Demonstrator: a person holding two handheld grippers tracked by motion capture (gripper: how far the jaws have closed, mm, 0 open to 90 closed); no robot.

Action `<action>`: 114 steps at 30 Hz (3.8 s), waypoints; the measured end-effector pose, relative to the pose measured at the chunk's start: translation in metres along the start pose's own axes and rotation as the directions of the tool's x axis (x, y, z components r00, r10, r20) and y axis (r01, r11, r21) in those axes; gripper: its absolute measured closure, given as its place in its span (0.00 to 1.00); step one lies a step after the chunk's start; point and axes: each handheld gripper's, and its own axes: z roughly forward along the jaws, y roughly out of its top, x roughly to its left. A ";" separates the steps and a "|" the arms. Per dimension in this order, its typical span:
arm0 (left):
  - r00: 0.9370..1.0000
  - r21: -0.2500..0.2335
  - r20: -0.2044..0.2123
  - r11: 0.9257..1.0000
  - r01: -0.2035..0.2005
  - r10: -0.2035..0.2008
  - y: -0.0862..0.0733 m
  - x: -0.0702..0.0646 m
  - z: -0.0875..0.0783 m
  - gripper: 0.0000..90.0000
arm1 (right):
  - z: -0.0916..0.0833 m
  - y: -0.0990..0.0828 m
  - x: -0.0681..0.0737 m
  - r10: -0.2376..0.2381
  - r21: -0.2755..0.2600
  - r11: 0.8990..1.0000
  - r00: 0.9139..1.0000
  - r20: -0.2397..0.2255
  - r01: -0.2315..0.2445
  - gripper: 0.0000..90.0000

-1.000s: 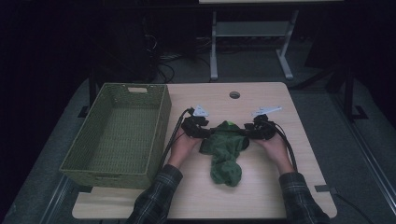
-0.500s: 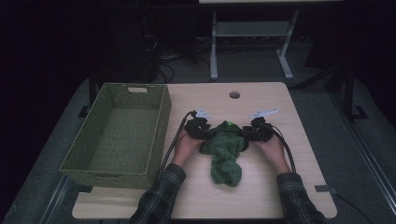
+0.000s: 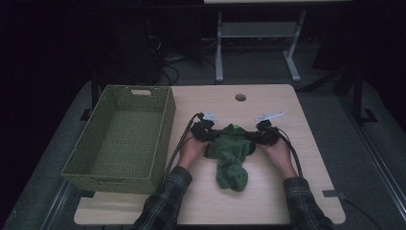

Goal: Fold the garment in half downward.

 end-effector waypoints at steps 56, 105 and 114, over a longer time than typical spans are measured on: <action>0.986 -0.248 0.064 0.960 -0.132 0.152 0.012 -0.074 -0.098 0.95 | -0.098 -0.010 0.051 -0.122 -0.212 0.972 0.987 -0.104 0.097 0.96; 0.956 -0.088 0.208 0.978 -0.190 0.205 -0.072 -0.116 -0.079 0.78 | -0.087 -0.089 0.091 -0.126 -0.043 0.992 0.975 -0.183 0.121 0.76; 0.960 -0.102 0.205 0.979 -0.175 0.193 -0.078 -0.123 -0.098 0.66 | -0.107 -0.103 0.091 -0.109 -0.061 0.993 0.978 -0.177 0.099 0.71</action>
